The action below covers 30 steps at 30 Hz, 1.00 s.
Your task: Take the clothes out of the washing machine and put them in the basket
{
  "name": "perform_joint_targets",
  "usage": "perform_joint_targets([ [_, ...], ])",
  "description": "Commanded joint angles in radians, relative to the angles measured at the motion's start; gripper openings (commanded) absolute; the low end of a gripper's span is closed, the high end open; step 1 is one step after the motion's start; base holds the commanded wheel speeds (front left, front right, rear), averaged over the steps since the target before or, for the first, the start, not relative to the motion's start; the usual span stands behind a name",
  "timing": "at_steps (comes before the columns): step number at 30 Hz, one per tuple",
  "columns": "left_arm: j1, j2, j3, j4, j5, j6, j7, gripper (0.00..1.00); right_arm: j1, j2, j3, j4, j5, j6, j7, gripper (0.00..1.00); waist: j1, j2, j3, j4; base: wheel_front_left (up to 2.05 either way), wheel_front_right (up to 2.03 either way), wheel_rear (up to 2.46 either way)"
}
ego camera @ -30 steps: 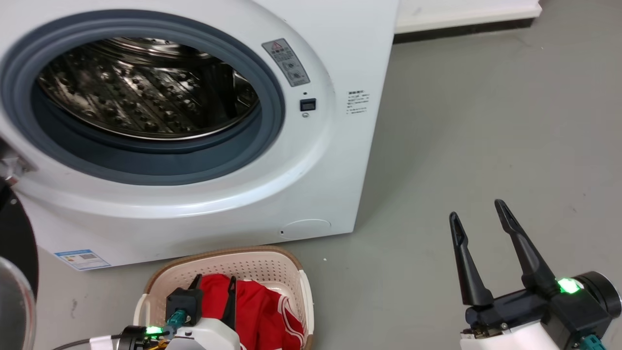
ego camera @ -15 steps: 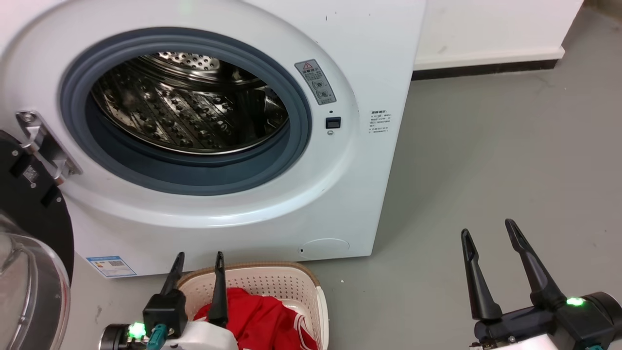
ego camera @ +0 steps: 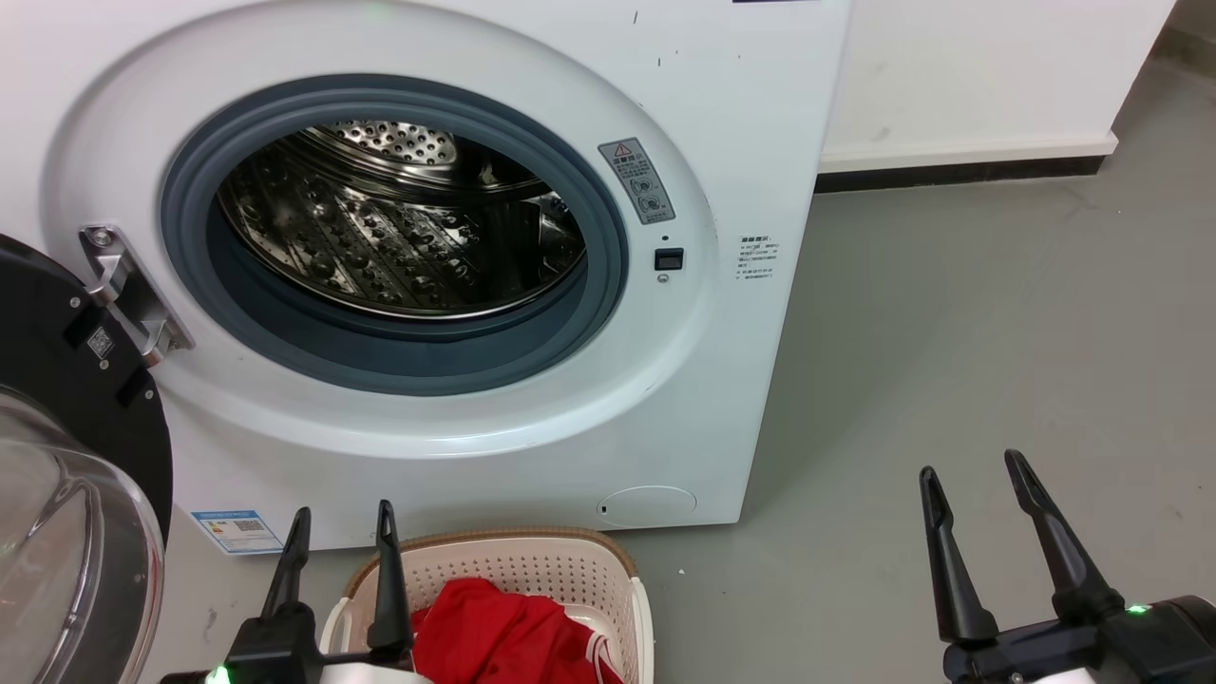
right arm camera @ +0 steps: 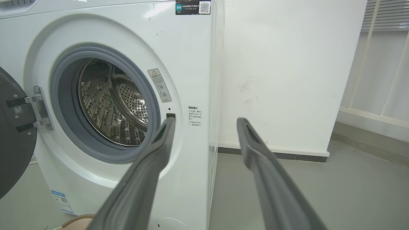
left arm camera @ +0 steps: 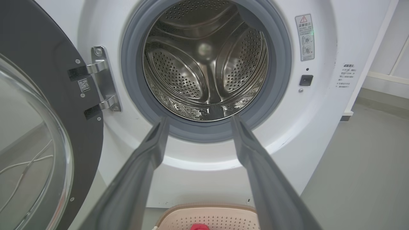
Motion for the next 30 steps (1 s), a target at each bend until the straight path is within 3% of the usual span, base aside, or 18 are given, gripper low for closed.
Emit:
perform_joint_targets([
  [1, 0.019, -0.003, 0.011, -0.019, 0.011, 0.001, -0.002, 1.00, 0.014, 0.001, -0.006, 0.004, 0.010, 0.000, -0.003, 1.00, 0.0001, 0.0000, -0.004, 0.003, 0.00, 0.00, 0.00],
  [28, 0.059, -0.014, 0.014, -0.063, 0.049, 0.051, -0.002, 1.00, 0.016, 0.001, -0.030, 0.027, 0.050, 0.000, -0.003, 1.00, 0.0001, 0.0000, -0.025, -0.001, 0.00, 0.00, 0.00],
  [29, 0.055, -0.012, 0.012, -0.063, 0.047, 0.048, 0.000, 0.00, 0.008, 0.000, -0.029, 0.026, 0.050, 0.000, 0.000, 0.00, 0.0001, 0.0000, -0.026, -0.001, 0.00, 0.00, 0.00],
  [30, 0.059, -0.012, 0.007, -0.040, 0.045, 0.048, 0.001, 0.00, 0.013, 0.000, -0.026, 0.050, 0.053, 0.000, 0.001, 0.00, 0.0001, 0.0000, -0.025, -0.001, 0.00, 0.00, 0.00],
])
